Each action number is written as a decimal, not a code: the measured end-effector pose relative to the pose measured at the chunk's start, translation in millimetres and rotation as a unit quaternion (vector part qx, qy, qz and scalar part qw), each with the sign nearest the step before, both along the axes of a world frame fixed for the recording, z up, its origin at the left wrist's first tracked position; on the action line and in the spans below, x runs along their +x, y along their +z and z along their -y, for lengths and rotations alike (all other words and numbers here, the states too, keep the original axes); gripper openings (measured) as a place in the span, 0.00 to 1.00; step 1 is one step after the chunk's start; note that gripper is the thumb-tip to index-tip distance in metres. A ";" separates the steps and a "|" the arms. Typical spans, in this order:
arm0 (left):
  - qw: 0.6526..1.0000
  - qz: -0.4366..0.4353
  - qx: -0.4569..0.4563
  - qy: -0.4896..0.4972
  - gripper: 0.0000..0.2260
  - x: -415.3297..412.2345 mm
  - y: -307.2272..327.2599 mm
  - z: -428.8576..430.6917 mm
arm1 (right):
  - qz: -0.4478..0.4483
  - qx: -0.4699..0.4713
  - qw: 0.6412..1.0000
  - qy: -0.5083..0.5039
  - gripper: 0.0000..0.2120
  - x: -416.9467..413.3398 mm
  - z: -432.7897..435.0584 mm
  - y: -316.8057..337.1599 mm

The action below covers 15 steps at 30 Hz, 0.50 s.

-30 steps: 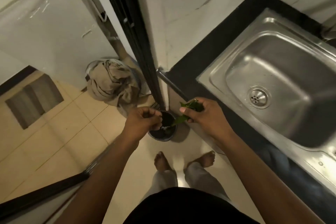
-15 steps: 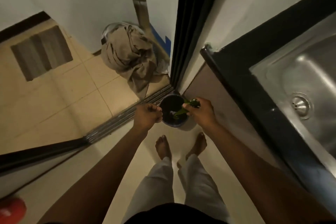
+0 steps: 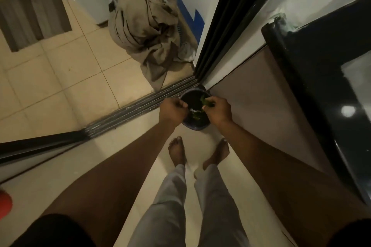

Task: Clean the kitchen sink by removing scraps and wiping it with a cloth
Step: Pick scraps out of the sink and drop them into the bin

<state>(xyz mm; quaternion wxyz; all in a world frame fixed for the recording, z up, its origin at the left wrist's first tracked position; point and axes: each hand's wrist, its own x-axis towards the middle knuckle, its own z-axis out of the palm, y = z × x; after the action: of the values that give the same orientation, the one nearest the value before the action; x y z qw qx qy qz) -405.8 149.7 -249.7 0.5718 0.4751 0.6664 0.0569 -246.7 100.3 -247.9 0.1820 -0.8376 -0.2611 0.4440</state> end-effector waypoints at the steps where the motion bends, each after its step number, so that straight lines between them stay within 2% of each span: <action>1: 1.000 -0.002 -0.001 -0.006 0.09 1.7 -4.1 -2.6 | -0.012 -0.002 1.000 0.007 0.15 -0.5 -1.3 -3.4; 4: 0.999 -0.013 -0.016 -0.036 0.09 5.1 -15.7 -8.3 | -0.041 -0.018 0.999 0.018 0.18 -1.1 -3.5 -10.3; 12: 0.988 0.003 -0.025 -0.154 0.24 2.5 -23.1 -9.5 | -0.039 0.008 0.999 -0.017 0.14 0.3 3.6 2.0; 15: 0.983 -0.003 -0.005 -0.184 0.23 4.8 -12.0 -6.5 | -0.036 0.041 0.998 -0.044 0.13 -3.1 9.6 21.4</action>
<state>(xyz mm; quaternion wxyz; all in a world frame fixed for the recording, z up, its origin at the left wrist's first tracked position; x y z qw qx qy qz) -401.0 156.2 -261.8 0.5728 0.5867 0.5698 -0.0546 -249.8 90.7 -226.4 0.2448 -0.8235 -0.2350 0.4546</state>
